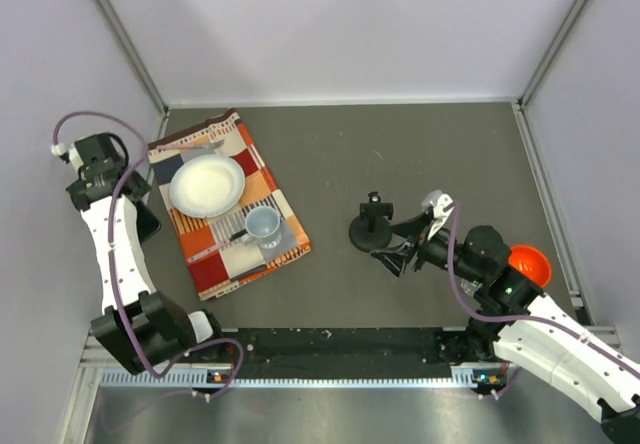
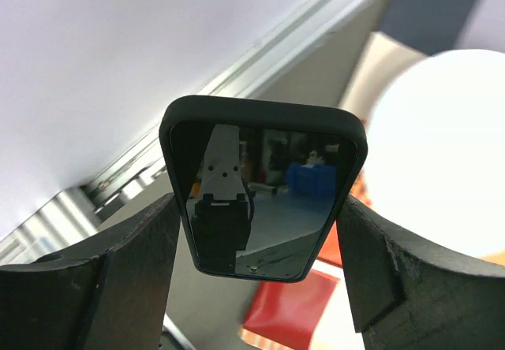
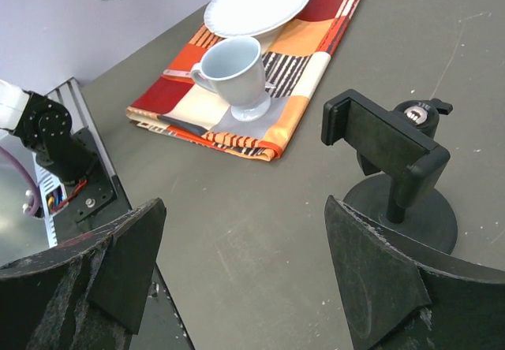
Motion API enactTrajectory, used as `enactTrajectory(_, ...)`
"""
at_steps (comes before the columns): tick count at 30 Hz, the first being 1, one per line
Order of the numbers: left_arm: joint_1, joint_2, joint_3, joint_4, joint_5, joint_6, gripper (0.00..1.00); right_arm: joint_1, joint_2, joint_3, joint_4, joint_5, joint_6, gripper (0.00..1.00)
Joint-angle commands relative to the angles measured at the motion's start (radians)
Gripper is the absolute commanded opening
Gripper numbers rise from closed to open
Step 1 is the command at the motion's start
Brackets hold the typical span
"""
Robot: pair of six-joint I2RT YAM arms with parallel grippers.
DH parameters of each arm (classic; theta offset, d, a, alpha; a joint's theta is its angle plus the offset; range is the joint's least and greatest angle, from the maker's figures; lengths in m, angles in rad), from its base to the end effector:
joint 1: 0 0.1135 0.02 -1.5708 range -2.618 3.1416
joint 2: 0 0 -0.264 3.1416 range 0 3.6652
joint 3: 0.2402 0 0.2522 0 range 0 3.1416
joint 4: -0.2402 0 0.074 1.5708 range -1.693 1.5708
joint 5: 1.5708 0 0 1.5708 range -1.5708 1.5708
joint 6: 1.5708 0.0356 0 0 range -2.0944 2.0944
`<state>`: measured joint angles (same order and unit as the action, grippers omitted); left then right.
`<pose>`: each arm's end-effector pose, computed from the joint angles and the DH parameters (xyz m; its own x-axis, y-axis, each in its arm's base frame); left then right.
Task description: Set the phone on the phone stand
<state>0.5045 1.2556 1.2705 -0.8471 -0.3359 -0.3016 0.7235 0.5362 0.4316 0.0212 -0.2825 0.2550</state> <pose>0.2173 0.1334 0.3486 -0.4248 -0.5549 -0.7153 -0.8135 0.5806 0.0327 0.1064 0.1072 0.2735 -0.2733 0.0818 -0.9584 -0.8009 0.5325 0.2738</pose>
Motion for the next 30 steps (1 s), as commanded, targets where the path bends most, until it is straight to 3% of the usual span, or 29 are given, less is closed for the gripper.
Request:
enactTrajectory(1,-0.154,-0.07,0.111,0.039,0.069,-0.021,0.0,-0.004,0.01,0.047,0.019,-0.004,0.001,0.82)
enactTrajectory(3,-0.219,-0.088,0.125,0.077,0.075,-0.011,0.0,-0.004,0.013,0.058,0.011,0.002,-0.003,0.82)
enactTrajectory(11,-0.408,-0.183,0.151,0.195,0.401,-0.111,0.0,-0.003,0.057,0.137,-0.067,0.037,-0.037,0.82)
enactTrajectory(15,-0.529,-0.212,0.139,0.275,0.495,-0.136,0.0,-0.002,0.125,0.223,-0.086,0.028,-0.069,0.82)
enactTrajectory(23,-0.787,-0.295,0.049,0.391,0.496,-0.258,0.0,0.042,0.335,0.518,-0.133,0.049,-0.034,0.82)
enactTrajectory(30,-0.922,-0.328,-0.037,0.454,0.468,-0.309,0.0,0.293,0.57,0.711,-0.122,0.279,0.047,0.81)
